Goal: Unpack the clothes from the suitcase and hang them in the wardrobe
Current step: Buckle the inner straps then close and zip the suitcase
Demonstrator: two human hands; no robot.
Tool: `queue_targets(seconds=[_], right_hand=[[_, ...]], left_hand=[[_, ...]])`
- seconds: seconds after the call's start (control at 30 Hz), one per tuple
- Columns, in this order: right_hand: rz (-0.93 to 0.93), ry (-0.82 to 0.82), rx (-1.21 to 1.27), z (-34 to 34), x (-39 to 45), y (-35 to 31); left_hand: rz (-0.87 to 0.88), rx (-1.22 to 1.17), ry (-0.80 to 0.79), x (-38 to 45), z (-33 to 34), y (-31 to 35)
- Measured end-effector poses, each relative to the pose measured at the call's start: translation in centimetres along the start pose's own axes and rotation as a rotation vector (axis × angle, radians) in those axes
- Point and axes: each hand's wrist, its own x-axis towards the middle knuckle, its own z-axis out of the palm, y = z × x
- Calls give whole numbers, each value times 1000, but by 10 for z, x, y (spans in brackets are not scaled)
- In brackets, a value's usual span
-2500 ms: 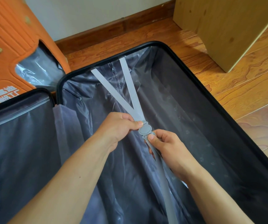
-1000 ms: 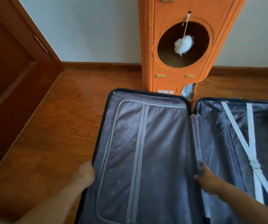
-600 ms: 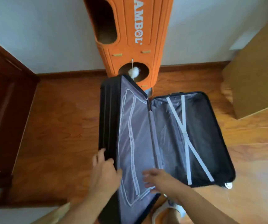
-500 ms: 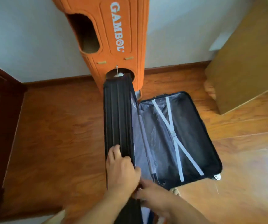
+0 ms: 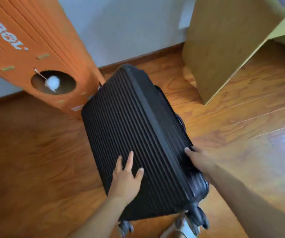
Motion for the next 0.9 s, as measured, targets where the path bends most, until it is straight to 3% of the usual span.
queue_targets(seconds=[0.1,0.23,0.37,0.43,0.57,0.67,0.8,0.9], right_hand=[[57,-24,101,-54,72,22],[70,-106,88,-92,97,9],[1,-171,116,-90,94,30],[-49,-116,76,-78,74,51],[45,71,-172,-57,35,98],[88,75,-333,-29,8,122],[267,29,-238,23,-29,153],[379,173,-201,57,-61,171]], left_hand=[[11,61,-208,40,51,41],[35,45,-266,81,102,74],[-20,235,-304,98,124,64],[-65,309,-287,92,120,49],[-70,404,-298,76,88,19],[-99,469,-325,74,52,-10],[-48,569,-347,76,17,-50],[79,583,-394,74,4,-74]])
